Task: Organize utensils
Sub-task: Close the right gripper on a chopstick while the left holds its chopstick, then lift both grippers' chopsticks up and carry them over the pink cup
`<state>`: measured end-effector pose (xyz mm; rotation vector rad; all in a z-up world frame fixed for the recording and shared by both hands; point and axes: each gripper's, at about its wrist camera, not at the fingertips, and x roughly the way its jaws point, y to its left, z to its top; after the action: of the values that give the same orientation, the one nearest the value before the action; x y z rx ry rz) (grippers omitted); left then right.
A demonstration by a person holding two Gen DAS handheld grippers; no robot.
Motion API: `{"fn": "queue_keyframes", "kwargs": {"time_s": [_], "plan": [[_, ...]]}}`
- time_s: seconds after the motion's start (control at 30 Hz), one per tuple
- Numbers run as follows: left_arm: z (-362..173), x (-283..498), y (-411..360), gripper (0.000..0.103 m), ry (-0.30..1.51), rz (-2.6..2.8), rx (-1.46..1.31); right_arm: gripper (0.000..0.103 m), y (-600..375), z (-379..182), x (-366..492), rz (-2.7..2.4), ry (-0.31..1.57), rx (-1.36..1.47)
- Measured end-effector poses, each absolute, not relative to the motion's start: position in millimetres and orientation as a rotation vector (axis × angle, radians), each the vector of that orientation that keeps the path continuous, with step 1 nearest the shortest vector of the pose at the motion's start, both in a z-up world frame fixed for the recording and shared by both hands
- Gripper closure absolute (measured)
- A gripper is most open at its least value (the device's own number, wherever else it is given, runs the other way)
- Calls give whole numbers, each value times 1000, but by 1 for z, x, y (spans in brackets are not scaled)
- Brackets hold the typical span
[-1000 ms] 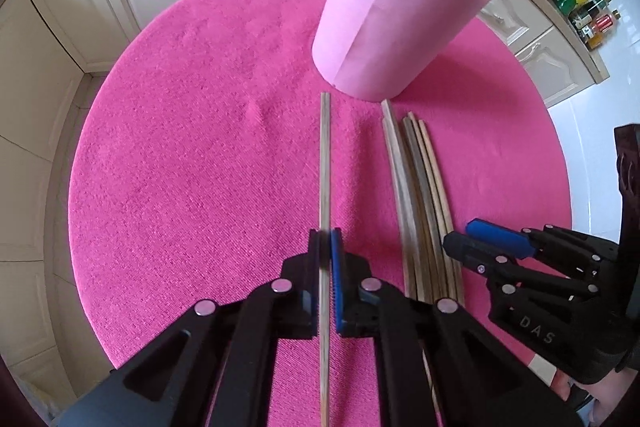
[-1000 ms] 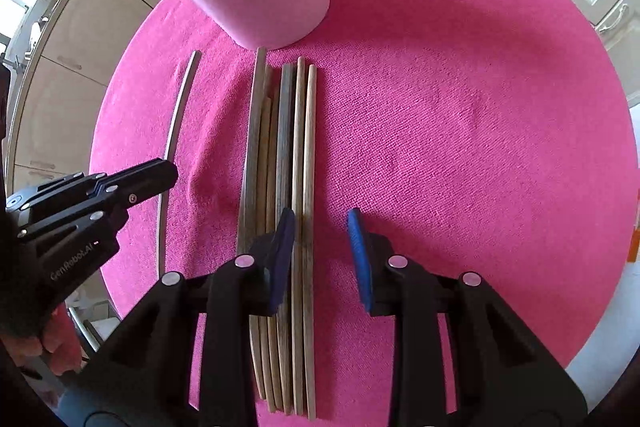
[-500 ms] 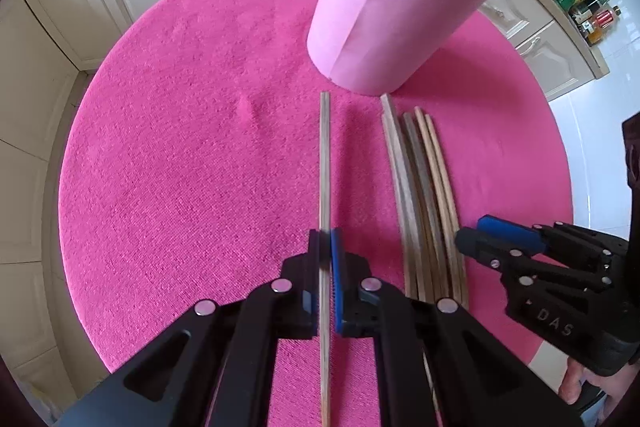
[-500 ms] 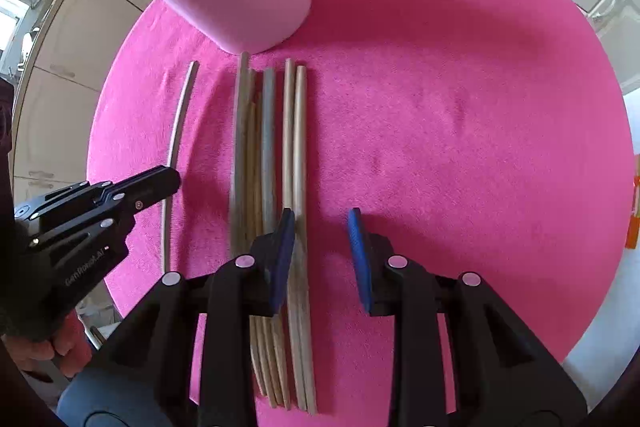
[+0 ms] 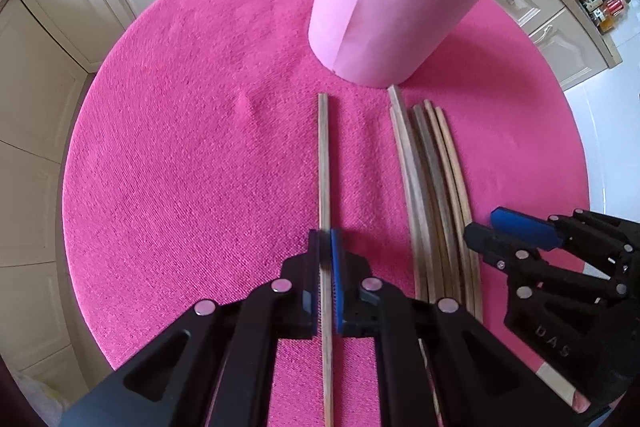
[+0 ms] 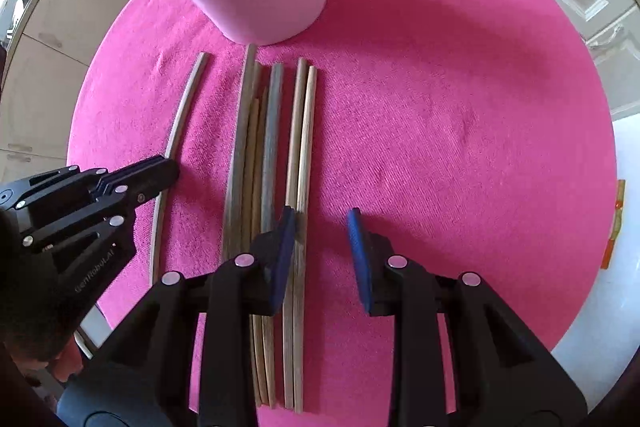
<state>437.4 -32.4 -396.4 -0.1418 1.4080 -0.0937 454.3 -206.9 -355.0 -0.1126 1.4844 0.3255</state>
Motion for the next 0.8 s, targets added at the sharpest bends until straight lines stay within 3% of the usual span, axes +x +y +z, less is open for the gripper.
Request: {"fn": "queue_keyframes", "kwargs": {"time_s": [0.3, 0.37, 0.5, 0.8], "plan": [[-396, 440, -39, 97, 1415, -92, -130, 77, -190, -356, 447, 293, 1465, -214], [-396, 440, -40, 97, 1413, -98, -124, 87, -187, -355, 444, 293, 1454, -203], [-393, 436, -36, 97, 1382, -109, -146, 97, -203, -354, 442, 308, 1427, -111], [-353, 425, -25, 98, 1176, -165, -231, 97, -242, -314, 440, 401, 1222, 227]]}}
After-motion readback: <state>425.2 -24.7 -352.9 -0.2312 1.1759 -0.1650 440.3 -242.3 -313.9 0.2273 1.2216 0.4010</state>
